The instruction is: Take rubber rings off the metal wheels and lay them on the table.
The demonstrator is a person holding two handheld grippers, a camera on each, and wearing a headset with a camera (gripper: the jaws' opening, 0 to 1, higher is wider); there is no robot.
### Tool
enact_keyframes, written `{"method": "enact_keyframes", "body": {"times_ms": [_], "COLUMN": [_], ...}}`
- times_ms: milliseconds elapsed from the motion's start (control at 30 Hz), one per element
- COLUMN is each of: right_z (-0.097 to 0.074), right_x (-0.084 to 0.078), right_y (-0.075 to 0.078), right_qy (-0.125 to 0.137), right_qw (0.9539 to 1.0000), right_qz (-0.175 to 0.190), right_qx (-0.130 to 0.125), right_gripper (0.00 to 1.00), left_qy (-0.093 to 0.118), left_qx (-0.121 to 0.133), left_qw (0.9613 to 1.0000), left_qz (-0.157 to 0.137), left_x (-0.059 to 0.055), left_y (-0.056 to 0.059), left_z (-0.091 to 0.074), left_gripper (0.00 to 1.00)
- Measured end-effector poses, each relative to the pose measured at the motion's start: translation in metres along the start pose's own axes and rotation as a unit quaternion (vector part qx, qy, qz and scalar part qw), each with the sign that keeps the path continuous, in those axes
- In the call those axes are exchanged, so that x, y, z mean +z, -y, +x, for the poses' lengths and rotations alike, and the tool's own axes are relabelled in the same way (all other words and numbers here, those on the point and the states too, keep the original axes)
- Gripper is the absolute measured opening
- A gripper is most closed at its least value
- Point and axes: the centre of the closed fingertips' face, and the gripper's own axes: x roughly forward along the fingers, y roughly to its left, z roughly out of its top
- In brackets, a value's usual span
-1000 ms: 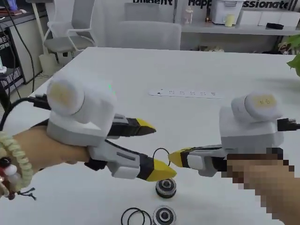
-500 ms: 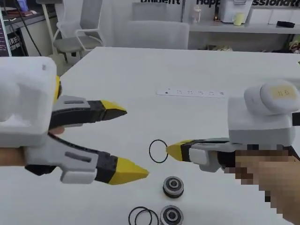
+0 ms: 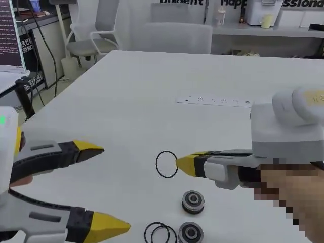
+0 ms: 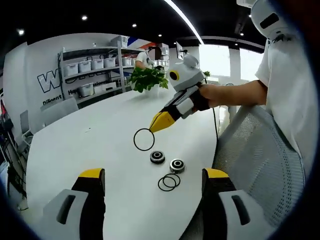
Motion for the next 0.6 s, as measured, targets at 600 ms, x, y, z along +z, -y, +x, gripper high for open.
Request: {"method": "enact_keyframes", "body": {"times_ms": [600], "right_z": [0.013], "right_x": [-0.018], "right_y": [-0.021], "right_qy": [-0.031], "right_qw": [0.9989], "right_qz": [-0.006], "right_qx": [0.036], "right_gripper": [0.00], "left_qy": [-0.022], "left_qx": [-0.016], "left_qw": [0.9987], "left_qz": [-0.043], "left_x": [-0.038], "left_y": [0.021], "left_z": [0.013], "left_gripper": [0.84]}}
